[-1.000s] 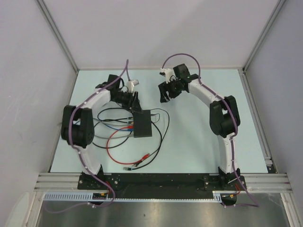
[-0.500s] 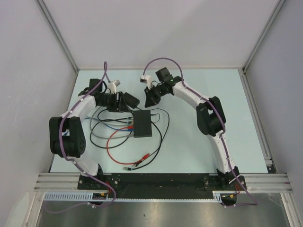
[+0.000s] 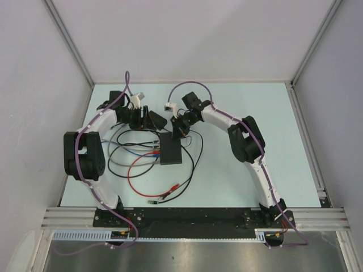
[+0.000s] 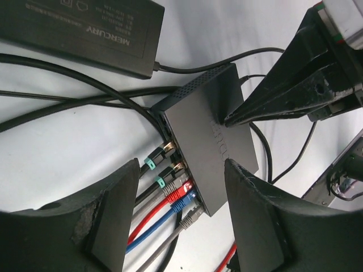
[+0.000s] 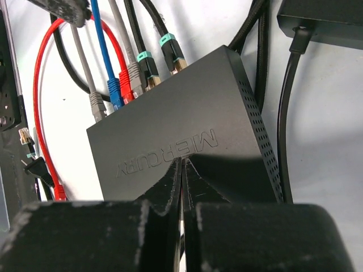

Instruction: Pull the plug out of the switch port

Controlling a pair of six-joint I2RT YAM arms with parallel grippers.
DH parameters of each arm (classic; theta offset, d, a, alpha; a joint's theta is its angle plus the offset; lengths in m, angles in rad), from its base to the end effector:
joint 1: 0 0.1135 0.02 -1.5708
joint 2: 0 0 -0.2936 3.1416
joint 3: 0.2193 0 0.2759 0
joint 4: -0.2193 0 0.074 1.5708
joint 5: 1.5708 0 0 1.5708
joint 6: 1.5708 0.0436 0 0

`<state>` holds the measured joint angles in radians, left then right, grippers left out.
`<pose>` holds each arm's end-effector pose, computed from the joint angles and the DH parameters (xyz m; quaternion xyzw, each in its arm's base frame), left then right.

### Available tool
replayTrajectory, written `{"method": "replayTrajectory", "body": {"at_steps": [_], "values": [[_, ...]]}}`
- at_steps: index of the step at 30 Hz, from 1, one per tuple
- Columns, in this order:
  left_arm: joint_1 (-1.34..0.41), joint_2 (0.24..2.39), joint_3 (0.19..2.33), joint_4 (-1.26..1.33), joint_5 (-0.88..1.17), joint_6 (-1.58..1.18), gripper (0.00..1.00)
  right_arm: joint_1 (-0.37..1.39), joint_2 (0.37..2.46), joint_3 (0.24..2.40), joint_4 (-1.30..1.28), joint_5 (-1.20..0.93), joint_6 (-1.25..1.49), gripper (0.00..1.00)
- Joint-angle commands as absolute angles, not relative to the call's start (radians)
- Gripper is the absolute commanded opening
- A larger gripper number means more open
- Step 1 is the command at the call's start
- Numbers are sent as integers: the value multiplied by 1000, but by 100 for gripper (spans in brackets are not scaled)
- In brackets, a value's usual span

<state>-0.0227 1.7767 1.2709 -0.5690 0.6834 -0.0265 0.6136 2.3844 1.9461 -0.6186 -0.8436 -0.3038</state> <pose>0.3953 -0.0365 0.2281 0.0805 0.9135 -0.3304 0.2232 0.4336 0.3452 0.1655 -0.4840 0.7451 0.4270 0.1680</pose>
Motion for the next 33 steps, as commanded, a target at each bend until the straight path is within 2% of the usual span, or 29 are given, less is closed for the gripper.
{"method": "replayTrajectory", "body": {"at_steps": [1, 3, 5, 6, 7, 9, 10, 11, 13, 14, 15, 16, 17, 20, 22, 24, 26, 33], "values": [[-17, 1764, 1299, -560, 692, -31, 67, 626, 2389, 1937, -624, -759, -318, 0], [-17, 1767, 1301, -560, 698, -29, 67, 624, 2353, 1970, -652, -758, -346, 2], [-17, 1766, 1315, -555, 715, -23, 67, 615, 2323, 1994, -666, -755, -359, 17], [-17, 1766, 1319, -551, 741, -20, 67, 608, 2301, 1994, -666, -750, -357, 27], [-17, 1763, 1327, -549, 756, -18, 67, 601, 2261, 1988, -663, -732, -351, 50], [-23, 1767, 1335, -543, 788, -9, 67, 578, 2224, 1965, -654, -698, -334, 76], [-26, 1773, 1339, -542, 808, -6, 67, 571, 2198, 1956, -657, -680, -337, 81], [-38, 1779, 1339, -540, 816, -3, 66, 560, 2191, 1947, -661, -686, -347, 81], [-58, 1807, 1339, -537, 860, -3, 58, 528, 2181, 1921, -679, -715, -371, 77], [-67, 1818, 1339, -534, 873, -3, 48, 519, 2183, 1913, -687, -718, -377, 74], [-78, 1839, 1341, -532, 888, -5, 41, 503, 2184, 1895, -698, -721, -382, 65], [-103, 1851, 1342, -532, 912, -5, 34, 497, 2184, 1885, -698, -713, -391, 60], [-115, 1864, 1348, -535, 922, -3, 21, 492, 2184, 1878, -699, -707, -399, 57], [-166, 1943, 1400, -598, 916, 61, 0, 485, 2181, 1859, -707, -684, -457, 50], [-182, 2005, 1451, -656, 887, 67, 0, 491, 2177, 1849, -739, -658, -504, 39], [-186, 2023, 1465, -661, 835, 61, 0, 494, 2139, 1797, -668, -635, -532, 37], [-189, 2043, 1466, -657, 793, 49, 0, 502, 2105, 1702, -592, -606, -546, 38], [-193, 2088, 1442, -666, 692, 26, 0, 554, 2005, 1625, -413, -540, -609, 43]]}}
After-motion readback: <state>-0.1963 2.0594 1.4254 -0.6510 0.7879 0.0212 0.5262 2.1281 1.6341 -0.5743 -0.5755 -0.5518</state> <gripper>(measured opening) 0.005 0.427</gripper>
